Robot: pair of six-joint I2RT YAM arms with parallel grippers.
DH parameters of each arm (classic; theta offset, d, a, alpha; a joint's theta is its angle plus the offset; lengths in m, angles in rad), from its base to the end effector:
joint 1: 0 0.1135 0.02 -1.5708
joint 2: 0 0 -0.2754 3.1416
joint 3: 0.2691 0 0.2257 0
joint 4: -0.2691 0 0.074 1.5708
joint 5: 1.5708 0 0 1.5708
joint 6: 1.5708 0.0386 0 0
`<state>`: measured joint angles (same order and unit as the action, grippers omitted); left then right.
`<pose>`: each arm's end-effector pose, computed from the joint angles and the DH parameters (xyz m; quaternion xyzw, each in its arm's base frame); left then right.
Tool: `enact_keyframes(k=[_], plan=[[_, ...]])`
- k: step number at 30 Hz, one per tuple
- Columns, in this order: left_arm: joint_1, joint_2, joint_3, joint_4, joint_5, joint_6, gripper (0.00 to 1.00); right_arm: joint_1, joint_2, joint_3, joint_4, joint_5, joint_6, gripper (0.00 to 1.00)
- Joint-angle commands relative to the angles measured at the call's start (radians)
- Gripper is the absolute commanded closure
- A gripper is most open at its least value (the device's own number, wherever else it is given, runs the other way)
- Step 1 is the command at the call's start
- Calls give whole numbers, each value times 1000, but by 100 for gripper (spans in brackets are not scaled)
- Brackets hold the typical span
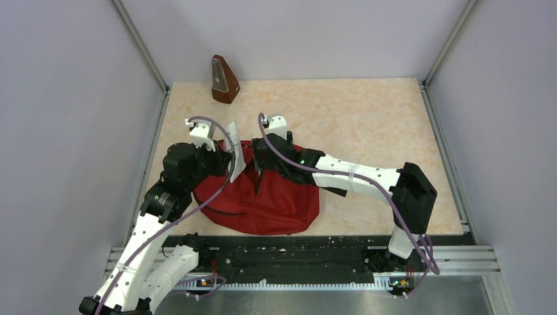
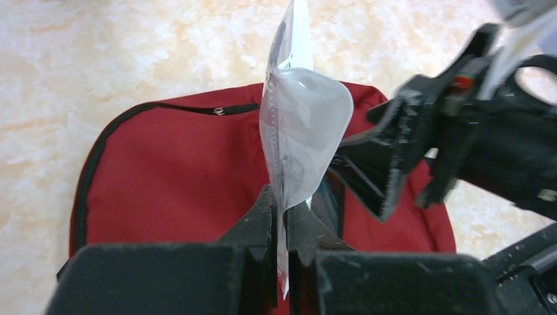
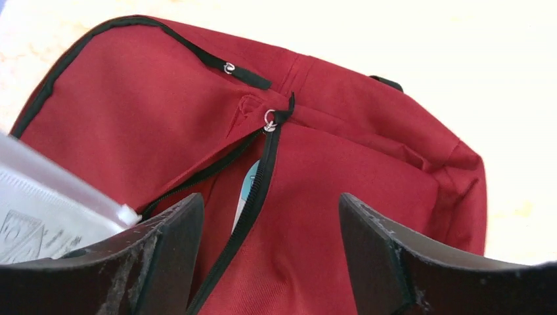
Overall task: Pack the student bag
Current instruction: Place the stationery in the student bag.
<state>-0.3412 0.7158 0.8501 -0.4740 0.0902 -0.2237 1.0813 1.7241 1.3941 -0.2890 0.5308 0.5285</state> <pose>0.1174 -0.0454 0.3454 0.0739 0.8127 -0.1961 0.5437 0.1934 0.3215 0.3097 -0.1185 0.8580 0.1570 0.4745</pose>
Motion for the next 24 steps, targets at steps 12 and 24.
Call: enact_keyframes(k=[12, 24], plan=[[4, 28, -56, 220, 207, -164, 100, 8, -12, 30, -62, 104, -21, 100], [5, 161, -138, 254, 291, -198, 100, 9, -125, -73, 62, 98, -33, 100]])
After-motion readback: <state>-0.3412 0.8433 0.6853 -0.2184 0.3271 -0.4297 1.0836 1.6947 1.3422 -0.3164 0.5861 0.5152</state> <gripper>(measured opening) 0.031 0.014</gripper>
